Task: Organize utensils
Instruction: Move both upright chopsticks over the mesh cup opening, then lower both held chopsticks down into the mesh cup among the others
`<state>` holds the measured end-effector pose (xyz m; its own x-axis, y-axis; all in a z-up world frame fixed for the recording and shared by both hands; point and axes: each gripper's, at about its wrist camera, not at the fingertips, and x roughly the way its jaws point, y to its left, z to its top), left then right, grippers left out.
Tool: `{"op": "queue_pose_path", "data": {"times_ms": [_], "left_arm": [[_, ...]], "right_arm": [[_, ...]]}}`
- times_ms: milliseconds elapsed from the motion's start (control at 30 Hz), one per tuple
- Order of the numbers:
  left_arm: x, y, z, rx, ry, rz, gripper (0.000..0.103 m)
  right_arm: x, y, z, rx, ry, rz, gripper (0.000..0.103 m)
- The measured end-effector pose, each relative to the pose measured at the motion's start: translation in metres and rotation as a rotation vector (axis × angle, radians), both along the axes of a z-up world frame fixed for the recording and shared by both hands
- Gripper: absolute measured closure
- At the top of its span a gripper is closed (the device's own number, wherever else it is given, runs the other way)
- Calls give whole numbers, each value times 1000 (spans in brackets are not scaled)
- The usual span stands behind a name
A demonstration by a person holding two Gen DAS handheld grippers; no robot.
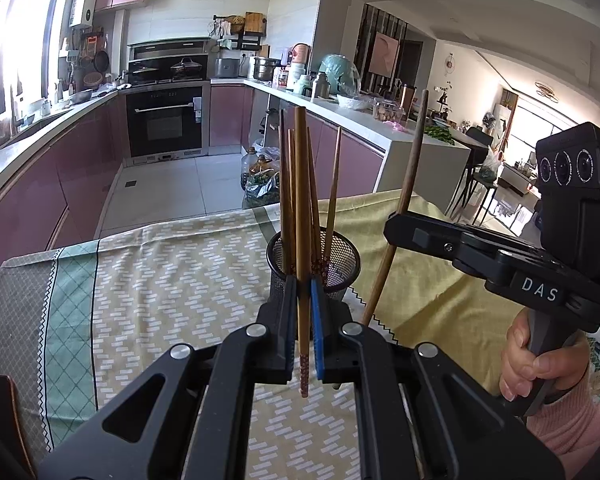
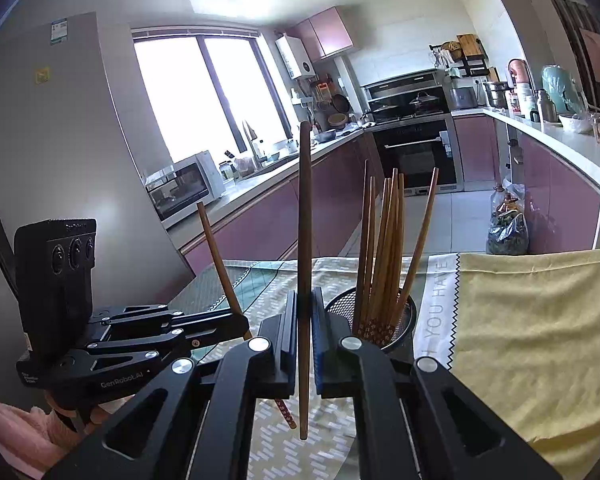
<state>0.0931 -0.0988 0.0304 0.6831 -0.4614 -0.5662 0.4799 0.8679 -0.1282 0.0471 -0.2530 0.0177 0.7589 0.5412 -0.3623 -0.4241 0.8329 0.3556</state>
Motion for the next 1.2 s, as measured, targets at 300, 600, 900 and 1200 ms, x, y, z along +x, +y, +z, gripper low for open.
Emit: {"op": "queue_pose_path", "data": {"times_ms": [300, 600, 900, 1200], "left_arm": [[1, -1, 7, -6, -13, -3, 96], [0, -5, 12, -10, -23, -10, 96], [1, -7, 17, -8, -36, -9, 96], [1, -8, 25, -10, -56, -7, 96]], "right_arm": [[0, 0, 3, 0, -11, 0, 97], [0, 1, 8, -4, -22, 5, 97], [0, 1, 13, -8, -36, 6, 97], [2, 0, 16, -10, -48, 3, 97]]}}
